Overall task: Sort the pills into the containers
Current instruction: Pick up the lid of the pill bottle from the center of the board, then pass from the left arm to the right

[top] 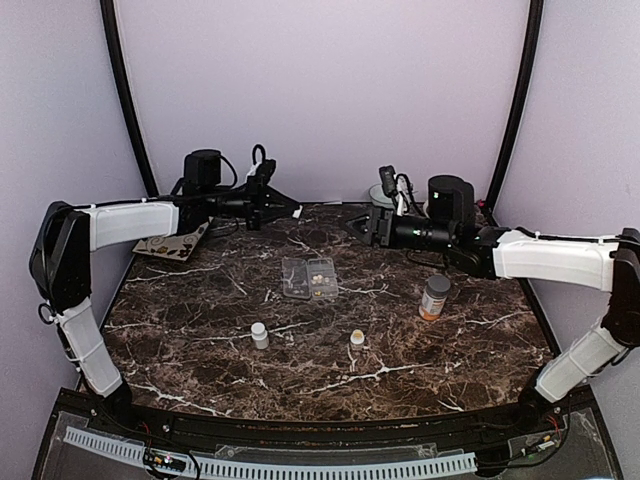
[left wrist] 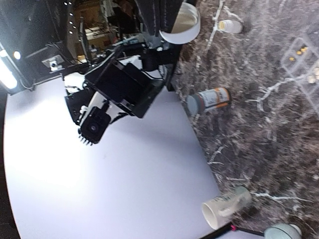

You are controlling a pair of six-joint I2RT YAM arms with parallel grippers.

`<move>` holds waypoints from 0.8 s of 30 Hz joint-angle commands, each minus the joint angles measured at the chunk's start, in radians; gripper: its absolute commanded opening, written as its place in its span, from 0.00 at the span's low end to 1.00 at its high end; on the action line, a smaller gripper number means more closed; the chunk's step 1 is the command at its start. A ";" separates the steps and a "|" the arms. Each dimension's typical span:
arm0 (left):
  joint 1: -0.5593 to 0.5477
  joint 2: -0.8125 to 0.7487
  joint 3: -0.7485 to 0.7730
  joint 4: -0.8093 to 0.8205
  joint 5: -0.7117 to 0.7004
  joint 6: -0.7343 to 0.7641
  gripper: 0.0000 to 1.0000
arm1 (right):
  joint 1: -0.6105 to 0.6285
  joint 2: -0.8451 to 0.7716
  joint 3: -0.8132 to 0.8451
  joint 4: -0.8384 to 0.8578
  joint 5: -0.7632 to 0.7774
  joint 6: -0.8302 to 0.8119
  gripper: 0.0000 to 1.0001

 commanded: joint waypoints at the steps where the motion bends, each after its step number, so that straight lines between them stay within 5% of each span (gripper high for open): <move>1: -0.042 0.022 -0.035 0.307 0.124 -0.285 0.00 | 0.035 -0.010 0.016 0.027 0.069 -0.096 0.70; 8: -0.078 0.063 -0.100 0.698 0.135 -0.656 0.00 | 0.131 -0.063 0.046 -0.116 0.366 -0.363 0.65; 13: -0.115 0.129 -0.124 1.003 0.090 -0.929 0.00 | 0.159 -0.123 0.017 -0.124 0.437 -0.438 0.64; 24: -0.176 0.144 -0.117 1.041 0.050 -1.004 0.00 | 0.172 -0.106 0.053 -0.166 0.304 -0.473 0.62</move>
